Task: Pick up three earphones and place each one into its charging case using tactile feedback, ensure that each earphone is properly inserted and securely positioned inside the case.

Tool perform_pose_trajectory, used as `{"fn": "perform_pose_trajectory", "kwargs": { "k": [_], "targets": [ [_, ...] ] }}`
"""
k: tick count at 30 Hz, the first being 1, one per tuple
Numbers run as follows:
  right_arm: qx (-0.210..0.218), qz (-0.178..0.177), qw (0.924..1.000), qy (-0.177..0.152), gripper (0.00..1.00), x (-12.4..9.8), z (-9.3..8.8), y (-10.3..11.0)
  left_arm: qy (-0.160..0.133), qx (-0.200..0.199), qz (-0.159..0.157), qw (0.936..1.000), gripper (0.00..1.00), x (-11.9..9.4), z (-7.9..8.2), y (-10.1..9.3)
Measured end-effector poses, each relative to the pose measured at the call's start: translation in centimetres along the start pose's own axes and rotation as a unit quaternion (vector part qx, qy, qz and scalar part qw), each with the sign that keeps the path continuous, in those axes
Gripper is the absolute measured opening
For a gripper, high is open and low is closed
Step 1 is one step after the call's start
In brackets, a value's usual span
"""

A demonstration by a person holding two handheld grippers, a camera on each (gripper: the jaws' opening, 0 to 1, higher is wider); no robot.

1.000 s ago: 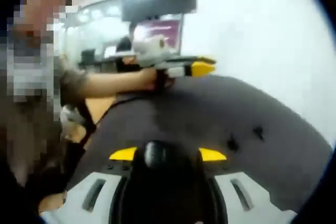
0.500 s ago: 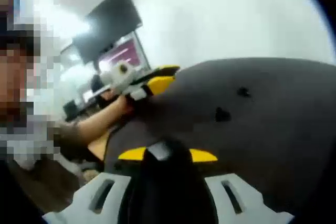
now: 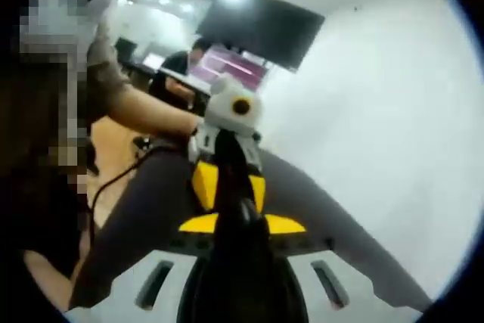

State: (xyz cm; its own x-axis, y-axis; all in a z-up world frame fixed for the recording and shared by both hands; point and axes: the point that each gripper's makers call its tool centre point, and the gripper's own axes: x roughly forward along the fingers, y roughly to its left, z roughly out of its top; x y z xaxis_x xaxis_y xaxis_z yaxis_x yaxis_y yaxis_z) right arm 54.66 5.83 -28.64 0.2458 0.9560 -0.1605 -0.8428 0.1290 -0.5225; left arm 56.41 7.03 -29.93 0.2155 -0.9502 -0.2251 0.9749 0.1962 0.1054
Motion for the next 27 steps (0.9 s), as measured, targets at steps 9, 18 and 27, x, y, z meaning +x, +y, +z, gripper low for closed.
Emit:
{"fn": "perform_pose_trajectory", "kwargs": {
  "k": [9, 18, 27],
  "targets": [
    [0.081, 0.034, 0.9958, -0.023, 0.2, -0.9, 0.2, -0.4, 0.022, 0.025, 0.0, 0.9994, 0.15, 0.7, -0.6, -0.5],
    [0.204, 0.086, 0.9724, 0.072, 0.19, 0.0, -2.9, 0.8, 0.039, 0.033, -0.001, 0.9987, 0.12, 0.8, -1.1, -0.7],
    [0.277, 0.151, 0.9475, 0.051, 0.18, 1.1, -2.1, 1.0, -0.026, -0.003, -0.014, 0.9996, 0.18, 0.2, 1.5, -1.2]
  ]
}}
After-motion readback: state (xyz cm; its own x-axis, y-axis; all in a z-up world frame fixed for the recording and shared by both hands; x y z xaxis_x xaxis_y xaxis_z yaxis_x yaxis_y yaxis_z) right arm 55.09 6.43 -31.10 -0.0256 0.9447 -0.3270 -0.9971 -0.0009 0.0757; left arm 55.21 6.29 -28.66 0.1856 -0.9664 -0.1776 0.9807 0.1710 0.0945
